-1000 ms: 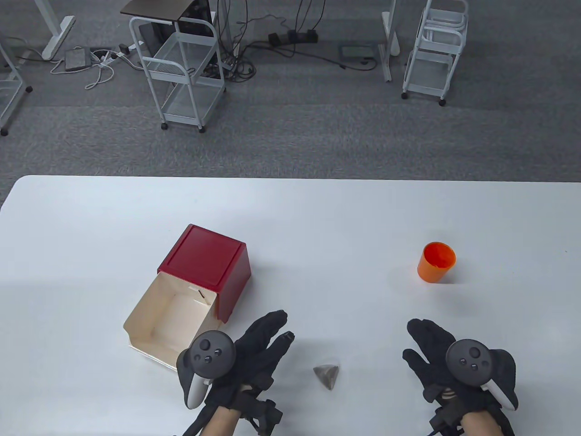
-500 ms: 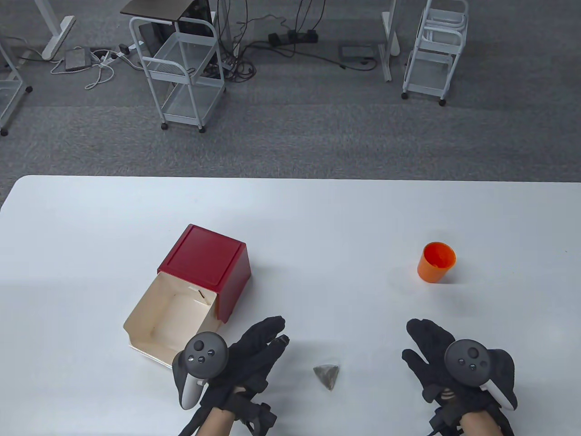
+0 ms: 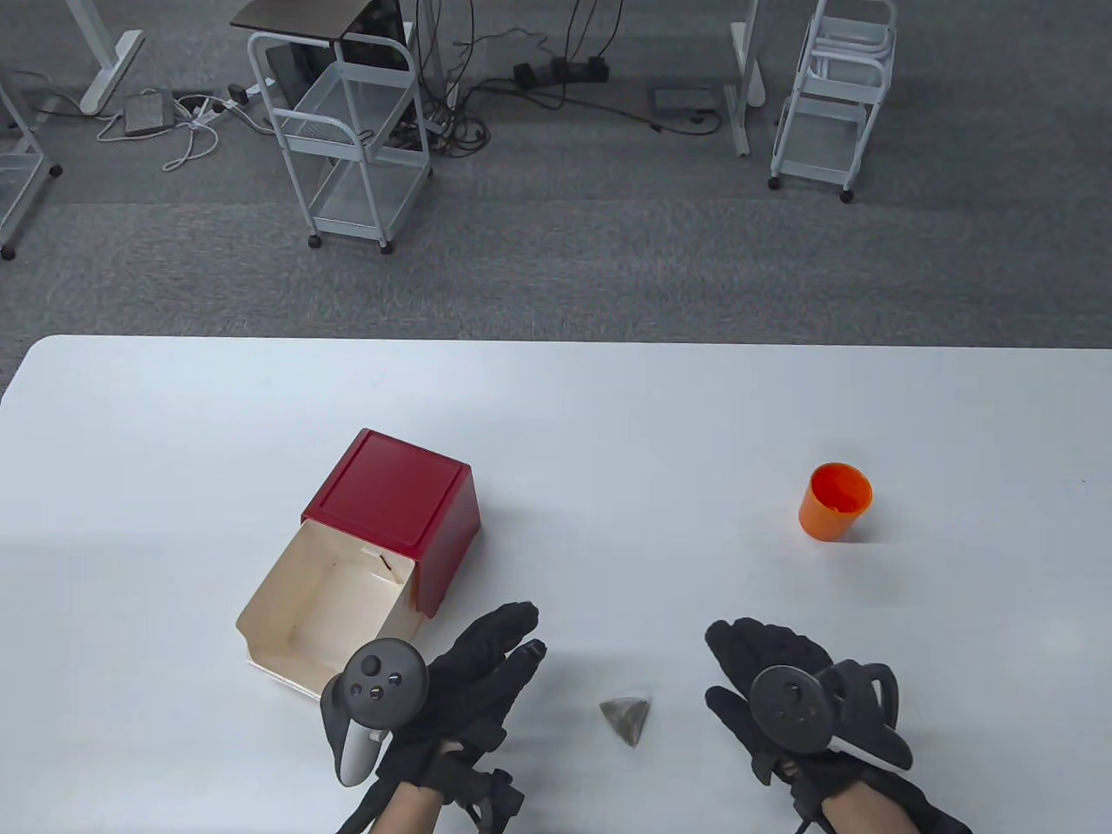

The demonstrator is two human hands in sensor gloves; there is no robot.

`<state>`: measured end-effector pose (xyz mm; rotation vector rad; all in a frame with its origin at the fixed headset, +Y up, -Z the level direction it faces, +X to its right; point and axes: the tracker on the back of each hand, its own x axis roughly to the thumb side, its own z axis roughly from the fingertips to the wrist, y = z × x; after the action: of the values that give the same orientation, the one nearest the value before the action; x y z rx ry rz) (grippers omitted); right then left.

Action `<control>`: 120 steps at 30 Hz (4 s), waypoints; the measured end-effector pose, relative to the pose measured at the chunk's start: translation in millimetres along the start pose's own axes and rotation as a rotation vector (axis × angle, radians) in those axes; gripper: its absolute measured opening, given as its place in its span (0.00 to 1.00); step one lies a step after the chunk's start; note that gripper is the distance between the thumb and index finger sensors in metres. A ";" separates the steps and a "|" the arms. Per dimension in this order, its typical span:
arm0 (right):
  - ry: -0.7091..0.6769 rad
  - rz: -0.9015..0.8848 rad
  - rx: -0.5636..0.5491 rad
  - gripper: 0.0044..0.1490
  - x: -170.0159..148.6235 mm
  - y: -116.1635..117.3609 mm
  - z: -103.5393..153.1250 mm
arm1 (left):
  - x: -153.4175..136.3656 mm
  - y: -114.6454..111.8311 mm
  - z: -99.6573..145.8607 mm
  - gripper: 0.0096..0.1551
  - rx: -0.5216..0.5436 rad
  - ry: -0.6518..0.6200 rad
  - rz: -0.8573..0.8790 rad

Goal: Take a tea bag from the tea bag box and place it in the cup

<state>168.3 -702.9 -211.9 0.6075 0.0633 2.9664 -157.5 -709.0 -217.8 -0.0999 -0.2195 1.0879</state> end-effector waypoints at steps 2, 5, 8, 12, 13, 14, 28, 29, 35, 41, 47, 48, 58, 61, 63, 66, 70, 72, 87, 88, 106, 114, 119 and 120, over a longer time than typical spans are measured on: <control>-0.039 0.025 0.054 0.41 15.0 8.0 -9.4 | -0.3 1.2 0.3 0.38 0.005 -0.001 0.002; -0.097 0.081 0.119 0.42 34.9 21.0 -20.7 | -0.8 3.1 0.8 0.38 0.015 -0.003 0.003; -0.138 0.135 0.173 0.43 50.5 34.2 -29.4 | -1.1 4.2 1.2 0.38 0.020 -0.004 0.006; -0.166 0.176 0.215 0.42 62.6 47.0 -37.7 | -1.2 4.8 0.9 0.38 0.017 -0.003 0.000; -0.168 0.185 0.217 0.42 64.1 48.6 -38.7 | -1.2 4.8 0.9 0.38 0.015 -0.003 -0.004; -0.175 0.200 0.222 0.42 66.4 51.3 -40.0 | -1.7 4.6 0.8 0.38 0.013 0.000 -0.011; -0.223 0.250 0.185 0.26 66.0 58.3 -38.4 | -2.1 1.7 -0.2 0.38 -0.012 0.010 -0.043; -0.227 0.243 0.181 0.25 64.4 57.5 -37.6 | -2.0 1.5 -0.2 0.38 -0.014 0.011 -0.045; -0.193 0.201 0.149 0.25 53.5 48.7 -34.0 | -1.8 0.3 -0.2 0.38 -0.019 0.010 -0.049; -0.140 0.138 0.062 0.25 37.1 25.8 -28.4 | -1.8 -1.0 -0.4 0.38 -0.028 0.013 -0.053; -0.048 0.063 -0.052 0.25 8.0 0.5 -21.9 | -1.7 -1.3 -0.6 0.38 -0.029 0.013 -0.049; -0.027 0.052 -0.069 0.25 1.4 -3.8 -20.7 | -1.7 -1.3 -0.6 0.38 -0.029 0.014 -0.049; 0.217 -0.036 -0.173 0.25 -67.9 -33.5 -13.8 | -2.2 -2.3 -0.9 0.38 -0.037 0.020 -0.055; 0.285 -0.034 -0.202 0.25 -86.5 -40.8 -14.2 | -2.3 -2.4 -1.2 0.38 -0.041 0.023 -0.055; 0.324 -0.019 -0.212 0.25 -97.6 -45.1 -15.9 | -2.5 -2.5 -1.2 0.38 -0.043 0.024 -0.056; 0.377 -0.017 -0.219 0.25 -112.2 -50.4 -19.7 | -2.7 -3.2 -1.3 0.38 -0.048 0.028 -0.060; 0.444 -0.027 -0.223 0.25 -130.1 -54.1 -26.9 | -2.9 -3.7 -1.8 0.38 -0.053 0.030 -0.064; 0.476 -0.033 -0.224 0.25 -137.7 -54.3 -30.7 | -3.1 -3.9 -2.0 0.38 -0.054 0.031 -0.064; 0.766 -0.123 -0.259 0.25 -179.9 -49.5 -60.8 | -3.5 -5.8 -3.8 0.37 -0.069 0.038 -0.075; 0.779 -0.120 -0.258 0.25 -181.0 -49.3 -62.5 | -3.4 -6.0 -3.8 0.37 -0.070 0.038 -0.076; 0.881 -0.139 -0.108 0.30 -191.0 -37.1 -101.2 | -4.2 -7.1 -4.2 0.37 -0.073 0.036 -0.087; 0.808 -0.110 -0.127 0.36 -184.6 -42.5 -91.3 | -5.6 -5.8 -4.0 0.38 -0.066 0.043 -0.083; 0.678 -0.121 -0.216 0.38 -172.3 -51.7 -72.4 | -8.1 -3.5 -3.8 0.38 -0.057 0.054 -0.072; 0.641 -0.132 -0.239 0.38 -168.3 -54.1 -67.4 | -8.6 -2.9 -3.5 0.38 -0.053 0.055 -0.069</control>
<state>301.0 -670.4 -342.8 -0.3684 -0.1858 2.8447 -158.0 -717.8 -221.8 -0.1687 -0.2008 1.0098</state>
